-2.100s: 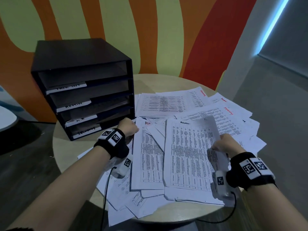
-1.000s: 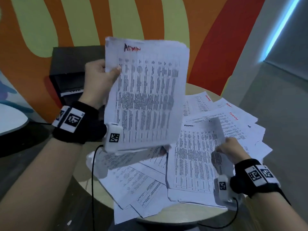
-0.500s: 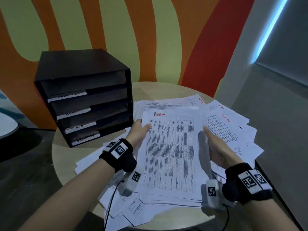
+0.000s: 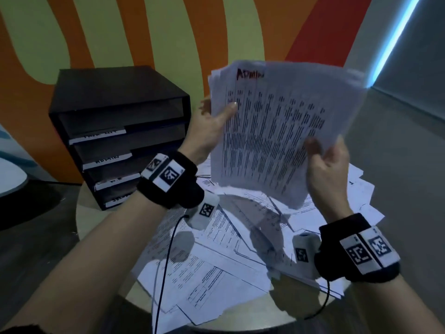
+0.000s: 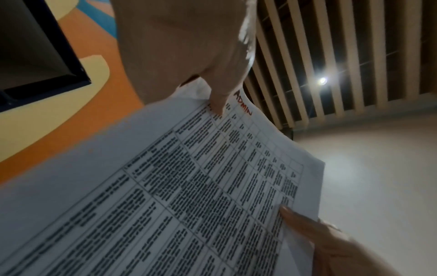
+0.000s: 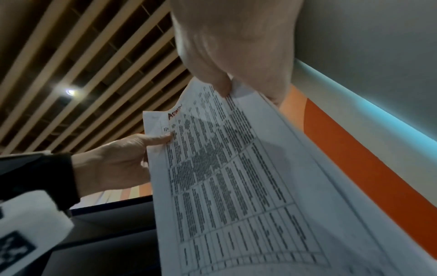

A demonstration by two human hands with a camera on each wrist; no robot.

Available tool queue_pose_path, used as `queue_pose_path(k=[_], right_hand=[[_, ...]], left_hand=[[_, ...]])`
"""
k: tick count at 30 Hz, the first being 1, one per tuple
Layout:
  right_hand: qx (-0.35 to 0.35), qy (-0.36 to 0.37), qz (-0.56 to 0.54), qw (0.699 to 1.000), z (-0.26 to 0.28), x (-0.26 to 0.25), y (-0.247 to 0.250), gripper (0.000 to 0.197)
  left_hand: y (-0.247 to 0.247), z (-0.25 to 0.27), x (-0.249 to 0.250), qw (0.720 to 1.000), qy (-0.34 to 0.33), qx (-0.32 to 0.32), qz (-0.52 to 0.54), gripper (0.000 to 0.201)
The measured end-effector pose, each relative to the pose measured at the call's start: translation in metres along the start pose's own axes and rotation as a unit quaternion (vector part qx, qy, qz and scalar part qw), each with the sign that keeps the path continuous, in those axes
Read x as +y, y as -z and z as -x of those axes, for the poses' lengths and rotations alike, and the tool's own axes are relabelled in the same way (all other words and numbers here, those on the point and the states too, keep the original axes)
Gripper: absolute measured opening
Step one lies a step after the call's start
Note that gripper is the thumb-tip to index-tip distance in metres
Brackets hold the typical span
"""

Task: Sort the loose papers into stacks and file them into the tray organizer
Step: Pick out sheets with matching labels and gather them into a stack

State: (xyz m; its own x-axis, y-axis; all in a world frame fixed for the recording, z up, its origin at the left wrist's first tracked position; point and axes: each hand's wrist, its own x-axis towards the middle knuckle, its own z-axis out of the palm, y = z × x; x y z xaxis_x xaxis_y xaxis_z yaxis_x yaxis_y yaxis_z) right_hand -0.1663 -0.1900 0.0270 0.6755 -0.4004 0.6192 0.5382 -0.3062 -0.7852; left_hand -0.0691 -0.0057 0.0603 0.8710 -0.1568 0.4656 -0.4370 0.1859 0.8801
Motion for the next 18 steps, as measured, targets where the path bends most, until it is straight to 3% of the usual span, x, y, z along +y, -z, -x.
queue_pose_path(k=[3, 6, 8, 10, 12, 14, 17, 18], right_hand=[[-0.007, -0.035, 0.012, 0.999, 0.003, 0.01, -0.002, 0.019], [-0.049, -0.133, 0.063, 0.988, 0.013, 0.037, -0.002, 0.011], [-0.022, -0.172, 0.059, 0.983, 0.015, 0.052, 0.004, 0.018], [0.043, -0.183, 0.069, 0.98, 0.008, 0.059, 0.017, 0.016], [0.097, -0.189, 0.083, 0.974, 0.001, 0.063, 0.034, 0.012], [0.105, -0.219, 0.103, 0.965, -0.004, 0.065, 0.051, 0.01], [0.052, -0.312, 0.156, 0.936, -0.001, 0.079, 0.071, 0.017], [0.028, -0.342, 0.177, 0.922, 0.001, 0.086, 0.075, 0.017]], left_hand=[[0.01, -0.001, -0.01, 0.999, 0.028, -0.023, -0.024, 0.024], [0.024, 0.008, -0.047, 0.984, 0.133, -0.072, -0.096, 0.032], [0.036, 0.013, -0.075, 0.968, 0.181, -0.083, -0.155, 0.041], [0.049, 0.02, -0.094, 0.936, 0.251, -0.084, -0.233, 0.048], [0.064, 0.029, -0.111, 0.88, 0.345, -0.103, -0.311, 0.055], [0.073, 0.038, -0.125, 0.832, 0.379, -0.149, -0.378, 0.057], [0.074, 0.044, -0.131, 0.818, 0.36, -0.158, -0.42, 0.025], [0.071, 0.043, -0.134, 0.814, 0.361, -0.162, -0.425, 0.029]])
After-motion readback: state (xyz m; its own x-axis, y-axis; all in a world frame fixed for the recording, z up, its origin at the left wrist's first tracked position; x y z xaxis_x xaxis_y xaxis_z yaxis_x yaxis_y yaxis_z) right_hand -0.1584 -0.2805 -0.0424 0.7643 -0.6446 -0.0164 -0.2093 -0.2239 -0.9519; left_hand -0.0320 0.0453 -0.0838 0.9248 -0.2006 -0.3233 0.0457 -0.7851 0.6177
